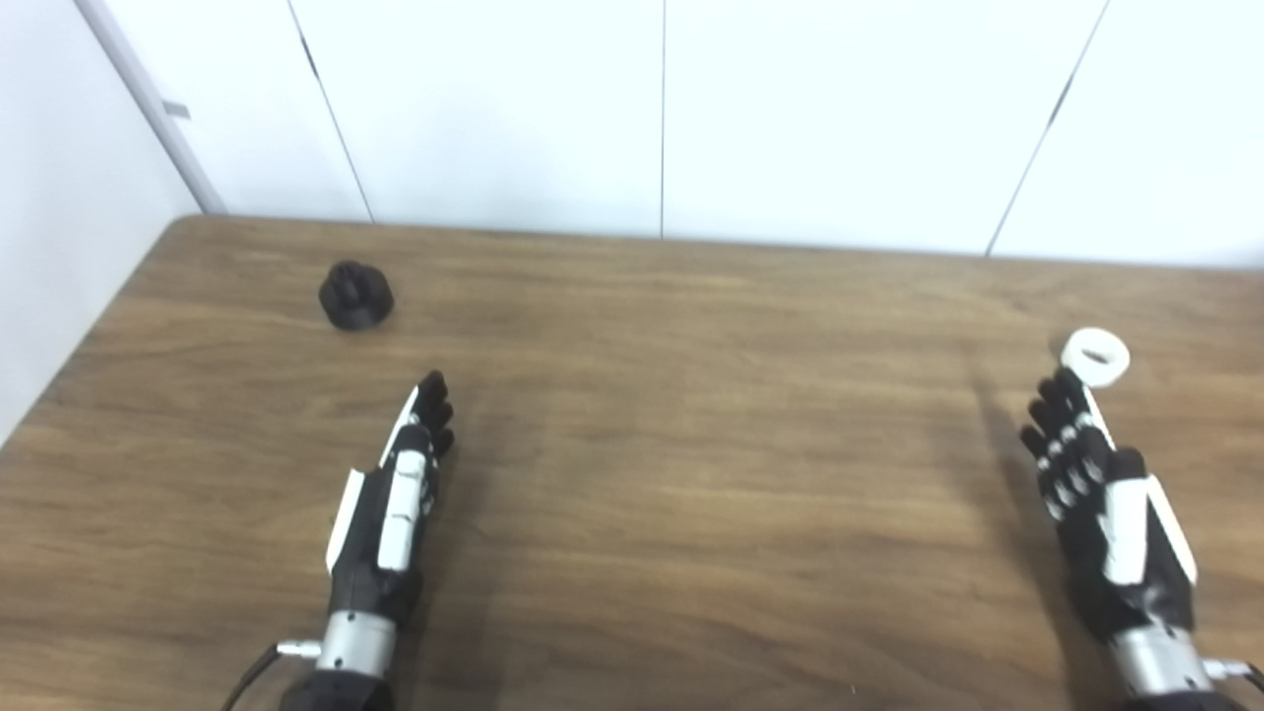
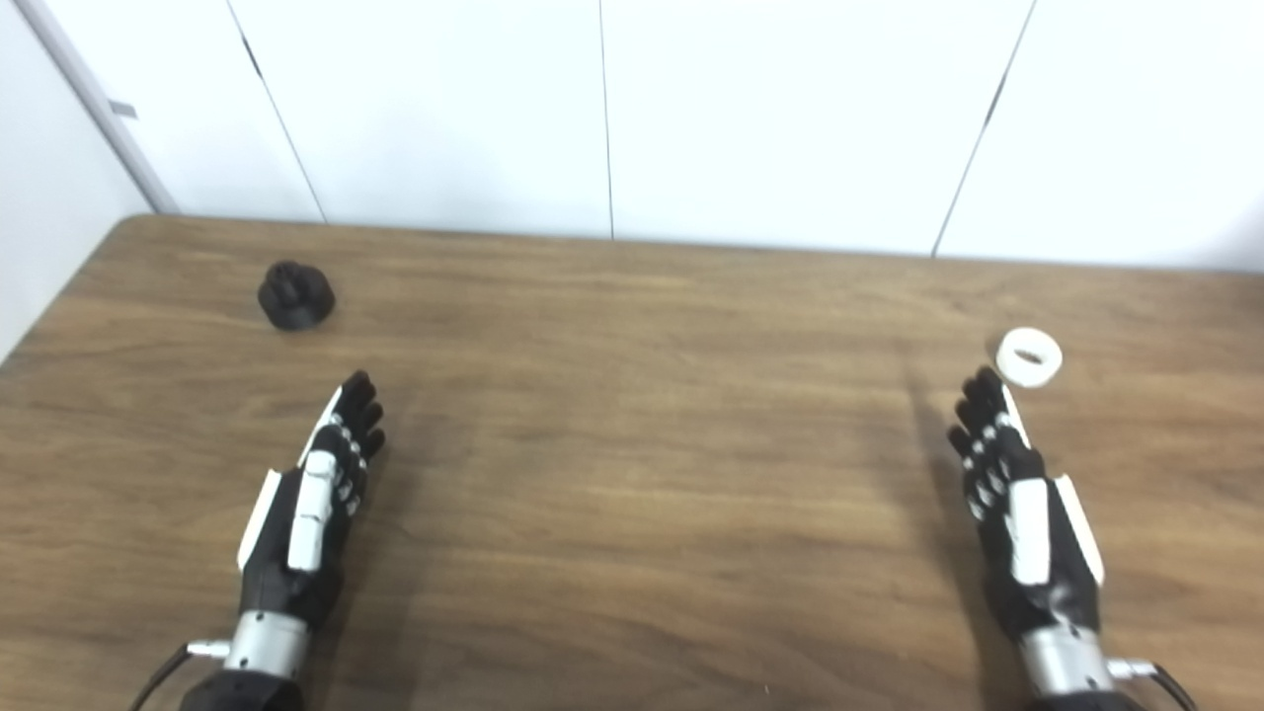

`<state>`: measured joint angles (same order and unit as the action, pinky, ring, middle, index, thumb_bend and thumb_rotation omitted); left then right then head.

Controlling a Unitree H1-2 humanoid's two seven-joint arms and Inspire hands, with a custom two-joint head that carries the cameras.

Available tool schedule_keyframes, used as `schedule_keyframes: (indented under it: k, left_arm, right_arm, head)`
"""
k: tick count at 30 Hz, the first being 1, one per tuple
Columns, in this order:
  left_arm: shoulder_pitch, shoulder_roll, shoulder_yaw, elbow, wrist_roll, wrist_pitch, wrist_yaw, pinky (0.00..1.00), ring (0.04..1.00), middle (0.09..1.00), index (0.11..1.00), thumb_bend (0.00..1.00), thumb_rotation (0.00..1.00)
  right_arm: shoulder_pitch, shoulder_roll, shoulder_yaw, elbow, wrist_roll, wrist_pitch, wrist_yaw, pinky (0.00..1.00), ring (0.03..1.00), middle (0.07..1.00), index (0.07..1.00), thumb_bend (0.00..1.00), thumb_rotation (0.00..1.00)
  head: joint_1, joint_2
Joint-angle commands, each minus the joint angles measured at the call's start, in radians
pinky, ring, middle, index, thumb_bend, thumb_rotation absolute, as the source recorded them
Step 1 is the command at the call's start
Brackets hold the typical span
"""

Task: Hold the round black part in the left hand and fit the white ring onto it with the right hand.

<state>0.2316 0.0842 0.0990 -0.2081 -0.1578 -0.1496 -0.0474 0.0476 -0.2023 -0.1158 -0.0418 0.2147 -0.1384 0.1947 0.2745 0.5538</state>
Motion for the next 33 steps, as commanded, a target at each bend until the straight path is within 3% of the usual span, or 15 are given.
schedule_keyframes:
  k: [1, 12, 19, 23, 26, 28, 30, 33]
  left_arm:
    - [0.043, -0.037, -0.013, 0.031, 0.006, -0.058, 0.001, 1.0, 1.0, 1.0, 1.0, 0.48, 0.94]
    - [0.047, -0.05, -0.03, 0.053, 0.033, -0.066, 0.01, 1.0, 1.0, 1.0, 0.997, 0.47, 0.96]
    - [0.045, -0.05, -0.036, 0.063, 0.058, -0.076, 0.017, 1.0, 1.0, 1.0, 1.0, 0.45, 1.0]
    - [0.042, -0.049, -0.034, 0.07, 0.058, -0.077, 0.019, 1.0, 1.0, 1.0, 1.0, 0.45, 0.97]
    - [0.045, -0.051, -0.031, 0.055, 0.081, -0.043, 0.035, 1.0, 1.0, 1.0, 0.994, 0.48, 0.88]
    - [0.045, -0.051, -0.029, 0.044, 0.094, -0.019, 0.048, 1.0, 1.0, 1.0, 0.981, 0.52, 0.71]
    - [0.043, -0.048, -0.025, 0.032, 0.115, -0.005, 0.066, 1.0, 1.0, 1.0, 0.976, 0.56, 0.46]
    - [0.039, -0.036, -0.017, 0.0, 0.157, 0.02, 0.089, 1.0, 1.0, 1.0, 0.985, 0.61, 0.31]
  right_arm:
    - [0.029, 0.003, -0.002, 0.068, 0.009, -0.046, 0.012, 1.0, 1.0, 1.0, 1.0, 0.68, 1.0]
    - [0.029, -0.012, -0.002, 0.112, 0.017, -0.065, 0.026, 1.0, 1.0, 1.0, 1.0, 0.7, 1.0]
    - [0.025, -0.019, 0.0, 0.134, 0.022, -0.077, 0.036, 1.0, 1.0, 1.0, 1.0, 0.69, 1.0]
    - [0.024, -0.017, 0.0, 0.142, 0.03, -0.073, 0.042, 1.0, 1.0, 1.0, 1.0, 0.7, 1.0]
    - [0.02, -0.015, -0.001, 0.149, 0.025, -0.079, 0.042, 1.0, 1.0, 1.0, 1.0, 0.7, 1.0]
    - [0.017, -0.013, -0.004, 0.154, 0.024, -0.083, 0.038, 1.0, 1.0, 1.0, 1.0, 0.7, 1.0]
    - [0.018, -0.013, -0.005, 0.156, 0.024, -0.085, 0.039, 1.0, 1.0, 1.0, 1.0, 0.71, 1.0]
    - [0.018, -0.016, -0.004, 0.155, 0.02, -0.09, 0.042, 1.0, 1.0, 1.0, 1.0, 0.71, 1.0]
  head:
    - [0.005, -0.006]
    - [0.044, -0.056]
    - [0.053, -0.063]
    - [0.042, -0.063]
    - [0.036, -0.065]
    - [0.028, -0.063]
    - [0.024, -0.06]
    - [0.019, -0.058]
